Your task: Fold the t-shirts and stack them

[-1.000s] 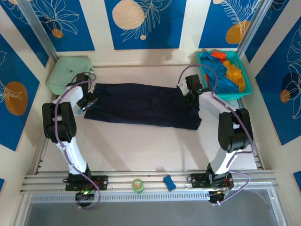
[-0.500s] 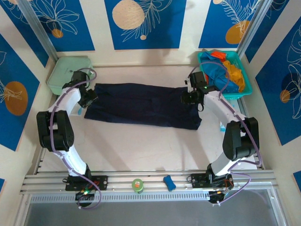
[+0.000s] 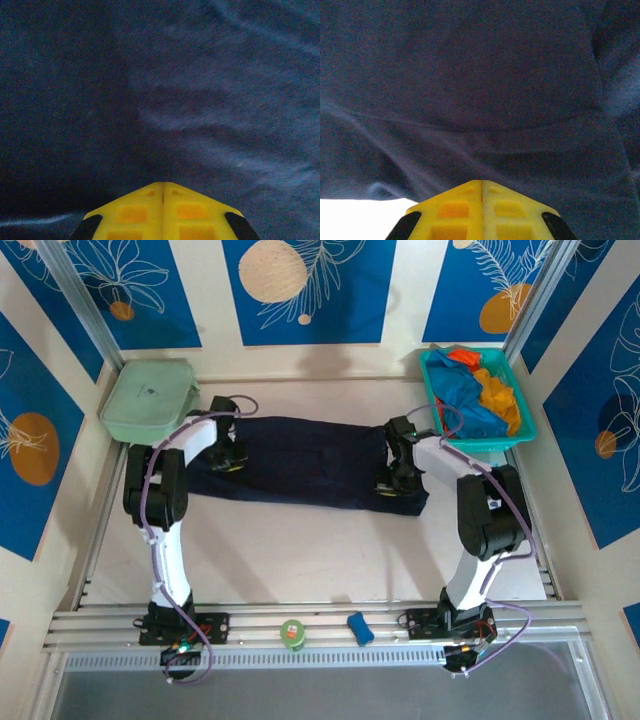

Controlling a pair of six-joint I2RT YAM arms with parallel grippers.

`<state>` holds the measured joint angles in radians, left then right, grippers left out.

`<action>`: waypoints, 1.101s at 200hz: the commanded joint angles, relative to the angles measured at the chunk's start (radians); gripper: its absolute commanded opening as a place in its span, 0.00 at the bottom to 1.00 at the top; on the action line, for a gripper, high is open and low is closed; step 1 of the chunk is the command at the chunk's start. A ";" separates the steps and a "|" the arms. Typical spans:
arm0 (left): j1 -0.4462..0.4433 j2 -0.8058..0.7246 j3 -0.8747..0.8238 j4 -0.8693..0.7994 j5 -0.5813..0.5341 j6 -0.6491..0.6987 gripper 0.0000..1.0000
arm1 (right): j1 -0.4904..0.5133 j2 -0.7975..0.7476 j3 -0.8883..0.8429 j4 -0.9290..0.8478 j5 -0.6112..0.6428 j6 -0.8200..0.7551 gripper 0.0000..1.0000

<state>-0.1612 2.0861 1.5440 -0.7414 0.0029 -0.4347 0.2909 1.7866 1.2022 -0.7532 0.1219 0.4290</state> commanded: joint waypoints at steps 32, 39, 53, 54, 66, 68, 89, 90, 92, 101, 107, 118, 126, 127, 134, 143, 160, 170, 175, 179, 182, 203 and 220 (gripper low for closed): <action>0.005 -0.088 -0.187 -0.028 -0.113 0.021 0.00 | -0.027 0.162 0.096 -0.036 -0.017 -0.005 0.00; 0.005 -0.092 -0.208 -0.020 -0.112 0.017 0.00 | -0.033 0.186 0.119 -0.042 -0.012 -0.015 0.00; 0.005 -0.100 -0.246 0.001 -0.112 0.006 0.00 | -0.047 0.228 0.170 -0.056 -0.007 -0.038 0.00; 0.005 -0.100 -0.249 0.001 -0.112 0.005 0.00 | -0.048 0.231 0.173 -0.057 -0.008 -0.040 0.00; 0.003 -0.104 -0.274 0.013 -0.106 -0.005 0.00 | -0.059 0.265 0.221 -0.070 -0.006 -0.064 0.00; 0.002 -0.104 -0.278 0.016 -0.104 -0.006 0.00 | -0.059 0.271 0.229 -0.072 -0.005 -0.069 0.00; -0.018 -0.120 -0.312 0.015 -0.119 -0.021 0.00 | -0.069 0.337 0.338 -0.103 0.013 -0.131 0.00; -0.020 -0.121 -0.314 0.015 -0.118 -0.022 0.00 | -0.069 0.341 0.343 -0.104 0.015 -0.134 0.00; -0.022 -0.123 -0.316 0.014 -0.120 -0.023 0.00 | -0.071 0.347 0.354 -0.106 0.018 -0.142 0.00; -0.033 -0.136 -0.335 0.014 -0.124 -0.036 0.00 | -0.071 0.376 0.405 -0.118 0.031 -0.174 0.00; -0.041 -0.147 -0.349 0.014 -0.121 -0.045 0.00 | -0.073 0.400 0.443 -0.130 0.041 -0.196 0.00; -0.058 -0.170 -0.380 0.018 -0.115 -0.066 0.00 | -0.077 0.438 0.511 -0.142 0.053 -0.234 0.00; -0.073 -0.188 -0.404 0.020 -0.111 -0.085 0.00 | -0.081 0.467 0.558 -0.148 0.059 -0.257 0.00; -0.075 -0.191 -0.407 0.019 -0.110 -0.088 0.00 | -0.081 0.470 0.564 -0.149 0.059 -0.260 0.00; -0.091 -0.210 -0.430 0.022 -0.106 -0.107 0.00 | -0.084 0.494 0.603 -0.151 0.061 -0.279 0.00; -0.114 -0.236 -0.457 0.026 -0.100 -0.129 0.00 | -0.089 0.529 0.660 -0.157 0.062 -0.299 0.00; -0.173 -0.292 -0.495 0.023 -0.085 -0.171 0.00 | -0.100 0.599 0.776 -0.172 0.057 -0.331 0.00; -0.211 -0.329 -0.502 0.015 -0.078 -0.189 0.02 | -0.104 0.641 0.846 -0.180 0.049 -0.351 0.00; -0.229 -0.348 -0.499 0.009 -0.079 -0.197 0.04 | -0.105 0.660 0.881 -0.184 0.044 -0.358 0.00; -0.244 -0.361 -0.493 -0.002 -0.080 -0.202 0.06 | -0.106 0.672 0.904 -0.189 0.043 -0.363 0.00; -0.253 -0.374 -0.489 -0.010 -0.082 -0.204 0.07 | -0.107 0.687 0.935 -0.196 0.038 -0.369 0.00; -0.304 -0.449 -0.415 -0.099 -0.119 -0.210 0.15 | -0.104 0.717 1.049 -0.229 0.003 -0.383 0.00; -0.311 -0.511 -0.336 -0.187 -0.181 -0.202 0.24 | -0.093 0.665 1.043 -0.220 -0.020 -0.370 0.00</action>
<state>-0.4641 1.6814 1.0966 -0.7704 -0.1081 -0.6170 0.1886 2.4893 2.2150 -0.9298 0.1490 0.0841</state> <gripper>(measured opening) 0.190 0.047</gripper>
